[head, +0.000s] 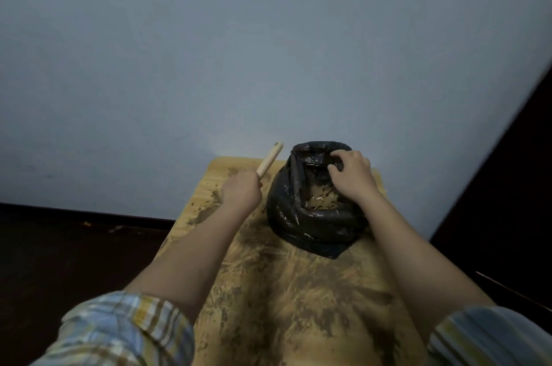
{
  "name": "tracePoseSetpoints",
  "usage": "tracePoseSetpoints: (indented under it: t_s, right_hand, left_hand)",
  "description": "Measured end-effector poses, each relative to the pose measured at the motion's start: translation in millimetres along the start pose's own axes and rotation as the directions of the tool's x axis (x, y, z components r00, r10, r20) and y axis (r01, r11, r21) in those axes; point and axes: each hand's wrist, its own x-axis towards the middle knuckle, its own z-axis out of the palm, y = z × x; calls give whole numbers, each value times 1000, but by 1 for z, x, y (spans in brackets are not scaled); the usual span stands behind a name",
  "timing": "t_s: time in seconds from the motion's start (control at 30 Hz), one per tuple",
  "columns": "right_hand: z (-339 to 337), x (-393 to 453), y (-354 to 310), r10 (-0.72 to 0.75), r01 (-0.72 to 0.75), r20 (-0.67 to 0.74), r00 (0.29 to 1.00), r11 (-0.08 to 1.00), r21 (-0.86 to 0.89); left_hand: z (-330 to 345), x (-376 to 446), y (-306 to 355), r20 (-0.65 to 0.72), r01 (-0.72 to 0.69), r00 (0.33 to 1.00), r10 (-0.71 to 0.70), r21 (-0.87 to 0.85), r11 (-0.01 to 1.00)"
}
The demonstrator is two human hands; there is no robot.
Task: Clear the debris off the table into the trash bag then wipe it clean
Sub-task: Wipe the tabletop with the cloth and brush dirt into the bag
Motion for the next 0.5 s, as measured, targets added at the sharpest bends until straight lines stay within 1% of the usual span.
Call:
tracePoseSetpoints:
  t_s: [0.1,0.2,0.3,0.37,0.43,0.5]
  right_hand:
    - [3,29,33,76,-73,47,996,996,-59]
    - [4,58,69,86,-85,50,995,996,-25]
    - [2,86,104,85,-85,8,996,996,35]
    - [5,99,128,82,-82,3,997,997,17]
    - [16,111,154,93,-91,59,994,995,-39]
    - [27,117,170,85,-67,154,984,991,-119]
  left_hand:
    - [27,30,7,110,51,992,-55,46,998]
    - [52,60,12,197,63,977,-75,69,996]
    - [75,91,18,237,84,967,-93,48,995]
    - [86,107,20,245,58,967,-67,44,997]
    - [99,123,24,258,26,965,-40,59,998]
    - [106,135,23,289,-10,957,-16,88,996]
